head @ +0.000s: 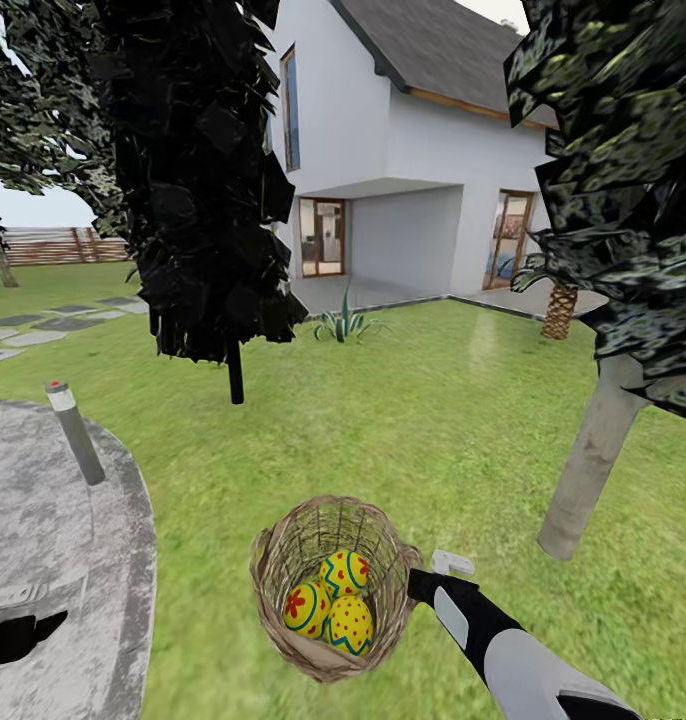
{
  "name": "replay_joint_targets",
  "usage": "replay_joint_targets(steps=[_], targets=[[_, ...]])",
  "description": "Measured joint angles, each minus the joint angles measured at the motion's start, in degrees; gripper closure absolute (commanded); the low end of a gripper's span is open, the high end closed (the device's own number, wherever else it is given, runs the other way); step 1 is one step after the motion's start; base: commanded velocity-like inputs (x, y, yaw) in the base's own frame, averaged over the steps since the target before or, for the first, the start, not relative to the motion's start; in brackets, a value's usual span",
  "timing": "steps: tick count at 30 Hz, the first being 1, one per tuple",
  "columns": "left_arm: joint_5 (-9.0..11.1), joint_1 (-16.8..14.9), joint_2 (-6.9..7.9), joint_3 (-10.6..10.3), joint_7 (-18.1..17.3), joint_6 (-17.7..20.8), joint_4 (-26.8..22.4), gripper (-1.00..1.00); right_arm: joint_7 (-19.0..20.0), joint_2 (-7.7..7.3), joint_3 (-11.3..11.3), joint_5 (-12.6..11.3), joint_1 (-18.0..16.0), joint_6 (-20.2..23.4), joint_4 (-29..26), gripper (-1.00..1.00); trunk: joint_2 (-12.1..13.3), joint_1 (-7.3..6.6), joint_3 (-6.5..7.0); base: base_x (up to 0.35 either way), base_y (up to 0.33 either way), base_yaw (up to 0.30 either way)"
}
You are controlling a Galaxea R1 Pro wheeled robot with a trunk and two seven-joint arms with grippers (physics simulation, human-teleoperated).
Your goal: Take the three Easter eggs out of the wicker basket on the lawn in the garden, then place them on the lawn next to a single tree (choose any tree) so that all three eggs are next to the same tree and none are left in the basket.
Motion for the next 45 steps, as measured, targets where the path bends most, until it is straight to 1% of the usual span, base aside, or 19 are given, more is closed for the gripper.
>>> replay_joint_targets(steps=[7, 45], targets=[[-0.04, 0.0, 0.0, 0.0, -0.09, -1.65, 0.06, -1.0, -0.01, -0.08, -0.02, 0.0, 0.0, 0.0, 0.0, 1.0, 0.0, 0.0, 0.27, 0.263, 0.222, -0.26], [-0.04, 0.01, 0.0, -0.03, -0.04, -1.73, 0.09, -1.0, -0.01, 0.0, 0.01, 0.06, 0.0, 0.0, 0.0, 1.0, 0.0, 0.0, 1.77, 0.263, 0.222, -0.255]])
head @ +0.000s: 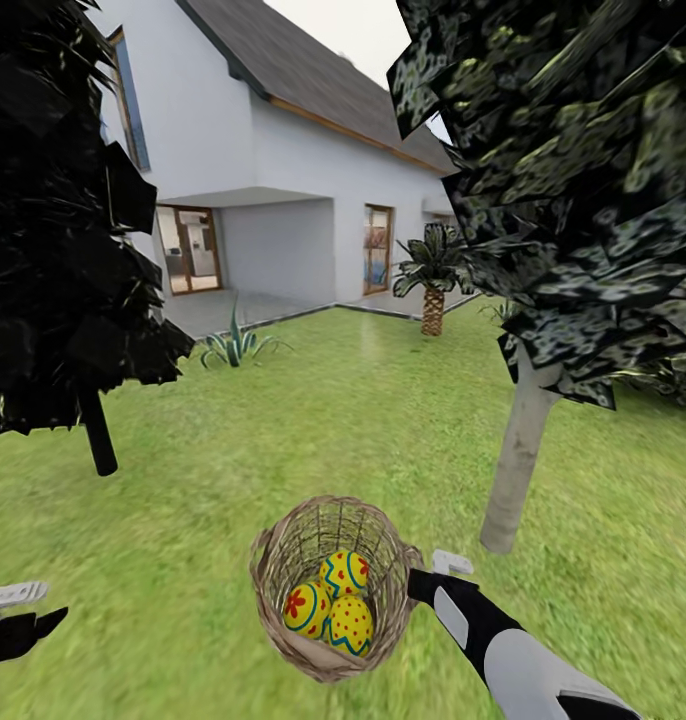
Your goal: Take the three Easter eggs out of the wicker basket on the lawn in the garden, then place them on the lawn next to a single tree (choose any tree) so that all three eggs are next to the same tree and none are left in the basket.
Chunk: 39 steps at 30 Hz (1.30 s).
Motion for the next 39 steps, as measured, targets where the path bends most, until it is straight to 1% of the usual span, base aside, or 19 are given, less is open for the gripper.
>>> replay_joint_targets(steps=[14, 23, 34, 39], targets=[[0.0, 0.02, 0.0, 0.04, 0.07, 0.0, -0.01, -1.0, -0.03, 0.01, 0.07, -0.06, -0.01, -0.01, 0.02, 1.0, 0.0, 0.0, 0.04, 0.264, 0.222, -0.015], [0.0, 0.0, 0.0, 0.02, 0.0, -0.01, 0.01, -1.0, 0.02, 0.01, -0.02, -0.09, 0.0, -0.01, 0.0, 1.0, 0.0, 0.0, 0.51, 0.252, 0.182, -0.176], [0.12, 0.01, -0.07, 0.04, -0.12, 0.03, -0.78, -1.0, -0.02, -0.18, -0.08, -0.01, -0.01, -0.01, -0.06, 1.0, 0.01, 0.03, 1.18, 0.025, 0.012, -0.174], [0.14, 0.02, -0.05, 0.05, -0.14, -0.03, -0.89, -1.0, -0.06, -0.21, -0.11, -0.03, -0.01, -0.01, -0.06, 1.0, -1.98, 1.12, 0.32, 0.0, 0.0, -0.014]])
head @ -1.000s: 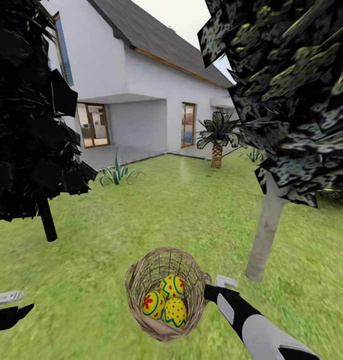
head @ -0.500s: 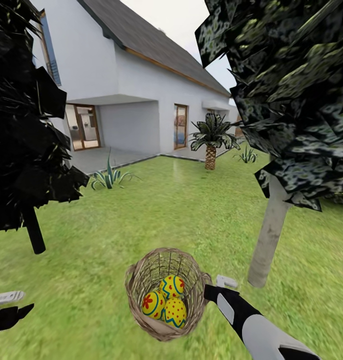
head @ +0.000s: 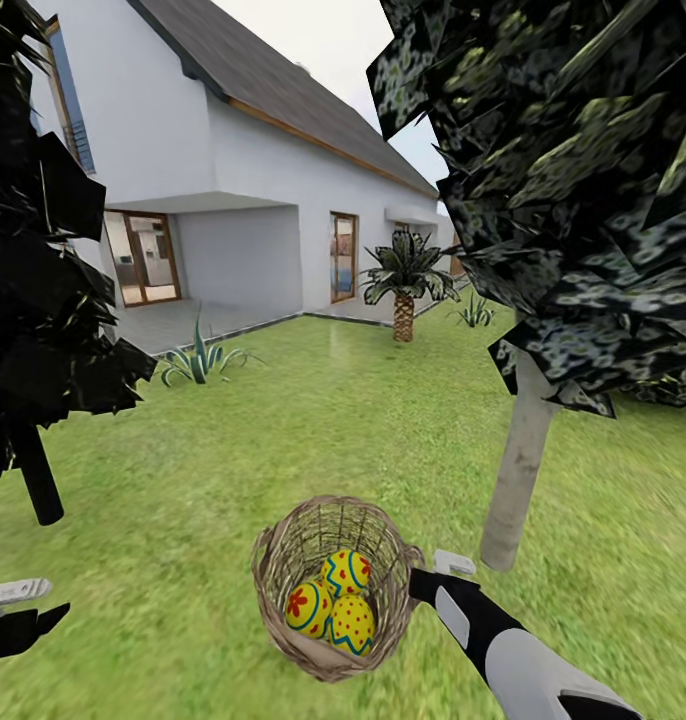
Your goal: Take the three Easter eggs out of the wicker basket on the lawn in the garden, then place them on the lawn next to a single tree (choose any tree) so that all three eggs are next to the same tree and none are left in the basket.
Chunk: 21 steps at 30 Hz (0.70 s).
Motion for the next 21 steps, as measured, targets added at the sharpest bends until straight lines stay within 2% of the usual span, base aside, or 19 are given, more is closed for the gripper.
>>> replay_joint_targets(steps=[5, 10, 16, 21], targets=[[0.08, 0.03, 0.03, 0.17, -0.29, 0.15, -0.38, -1.0, -0.02, -0.1, -0.1, -0.02, 0.0, 0.0, 0.0, 1.0, -2.01, 1.1, -0.9, 0.0, 0.0, -0.001], [0.13, 0.17, 0.04, 0.3, -0.46, 0.92, -2.89, -1.0, 0.02, -0.13, -0.13, -0.08, 0.0, 0.0, 0.0, 1.0, -4.02, 2.2, -1.8, 0.0, 0.0, 0.0], [0.28, 0.17, 0.63, 0.35, -0.39, 6.69, -7.01, -1.0, 0.06, -0.11, -0.04, -0.02, 0.0, 0.04, 0.0, 1.0, -6.44, 3.52, -2.88, 0.0, 0.0, 0.0], [0.13, 0.14, 0.42, 0.36, -0.07, 7.25, -7.62, -1.0, 0.07, -0.12, -0.07, -0.04, 0.0, 0.0, 0.0, 1.0, -8.44, 4.62, -3.78, 0.0, 0.0, 0.0]])
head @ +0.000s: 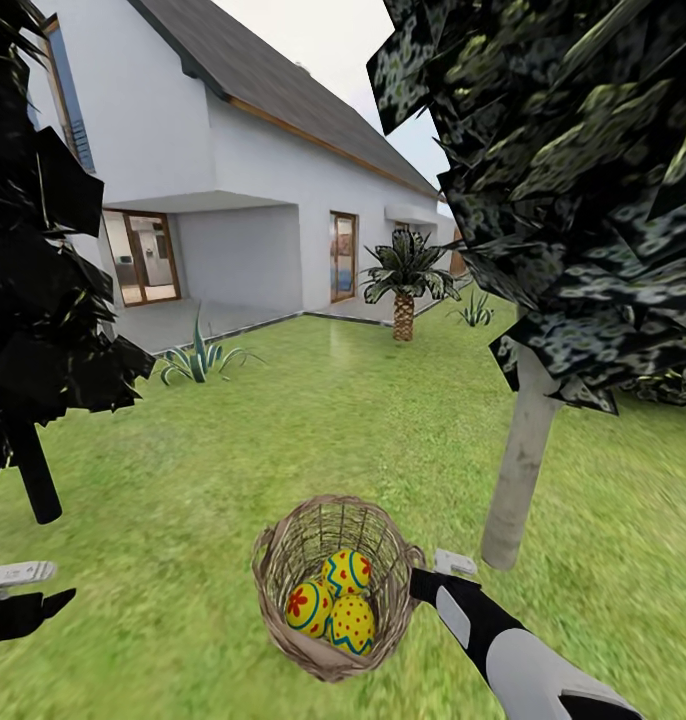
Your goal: Take the three Easter eggs out of the wicker basket on the lawn in the garden, then place them on the lawn next to a single tree (choose any tree) so that all three eggs are next to the same tree and none are left in the basket.
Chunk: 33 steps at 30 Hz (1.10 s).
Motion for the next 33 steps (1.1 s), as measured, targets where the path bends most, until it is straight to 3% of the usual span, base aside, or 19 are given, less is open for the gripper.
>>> replay_joint_targets(steps=[33], targets=[[0.0, -0.06, -0.24, -0.02, 0.81, -0.65, -0.26, -1.0, -0.02, 0.26, 0.31, 0.08, 0.0, 0.03, -0.07, 1.0, -13.26, 7.25, -5.94, 0.0, 0.0, 0.0]])
